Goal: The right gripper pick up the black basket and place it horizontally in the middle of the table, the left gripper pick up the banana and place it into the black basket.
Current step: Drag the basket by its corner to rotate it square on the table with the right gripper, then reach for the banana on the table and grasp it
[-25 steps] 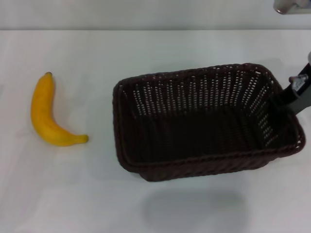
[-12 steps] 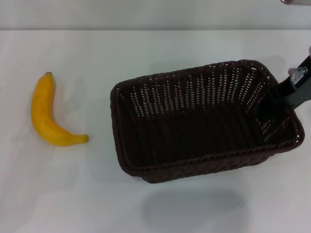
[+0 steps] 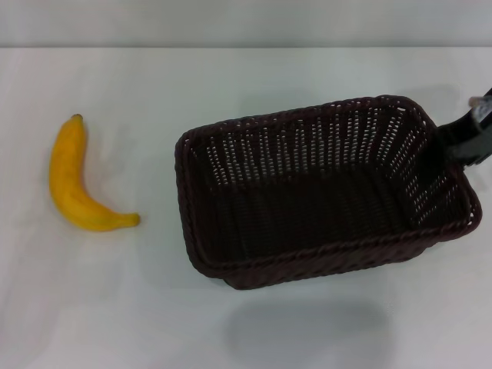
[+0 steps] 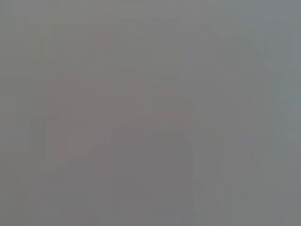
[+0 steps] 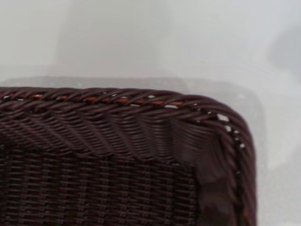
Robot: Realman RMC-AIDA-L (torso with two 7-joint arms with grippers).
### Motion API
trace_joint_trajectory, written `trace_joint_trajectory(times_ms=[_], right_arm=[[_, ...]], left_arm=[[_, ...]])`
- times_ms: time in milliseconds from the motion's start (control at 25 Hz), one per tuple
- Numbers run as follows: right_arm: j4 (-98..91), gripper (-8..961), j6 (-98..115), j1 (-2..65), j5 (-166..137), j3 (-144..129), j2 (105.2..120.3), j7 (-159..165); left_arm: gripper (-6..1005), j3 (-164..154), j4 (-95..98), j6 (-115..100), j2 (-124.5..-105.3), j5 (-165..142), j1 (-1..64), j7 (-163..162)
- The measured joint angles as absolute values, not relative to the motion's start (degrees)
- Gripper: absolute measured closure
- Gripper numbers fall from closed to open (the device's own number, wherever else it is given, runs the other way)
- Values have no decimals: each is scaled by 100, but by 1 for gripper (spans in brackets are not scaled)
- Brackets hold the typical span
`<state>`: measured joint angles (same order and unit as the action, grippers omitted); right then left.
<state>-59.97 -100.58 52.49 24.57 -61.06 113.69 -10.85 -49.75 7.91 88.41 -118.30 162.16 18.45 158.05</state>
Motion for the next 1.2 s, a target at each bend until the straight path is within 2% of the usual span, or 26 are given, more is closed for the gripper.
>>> trace_joint_trajectory(times_ms=[240,360,520,680,1000,1160,1200], right_arm=[[-6209,479,-10116,5273,2544,-6092,11184,-1185],[-6525,478,-10126,5188,2688,-5939,11156,-1364],[-6981,476,-9920,5012,2740,-5438,11270,-1894],[-7311,475,-9157,4646,2980,-4801,11493,-2760],[-7170,473,-6795,3109,5822,-4719,11531,-5139],[-6523,471,-6029,2446,7687,-4819,11538,-7102],[-6291,471,-5955,2372,8060,-4803,11534,-7556]], left_arm=[[139,-4969,791,8700,-11829,16221,1859,15804],[139,-4958,793,8608,-11830,16288,1861,15808],[139,-5002,801,8505,-11742,16177,1877,15731],[139,-5019,1186,7877,-11641,15677,1823,15089],[139,-5009,3242,5939,-11465,13383,1304,11744],[139,-4976,4228,5429,-11274,11834,1210,9721],[139,-4974,4600,5356,-11167,11127,1211,8789]])
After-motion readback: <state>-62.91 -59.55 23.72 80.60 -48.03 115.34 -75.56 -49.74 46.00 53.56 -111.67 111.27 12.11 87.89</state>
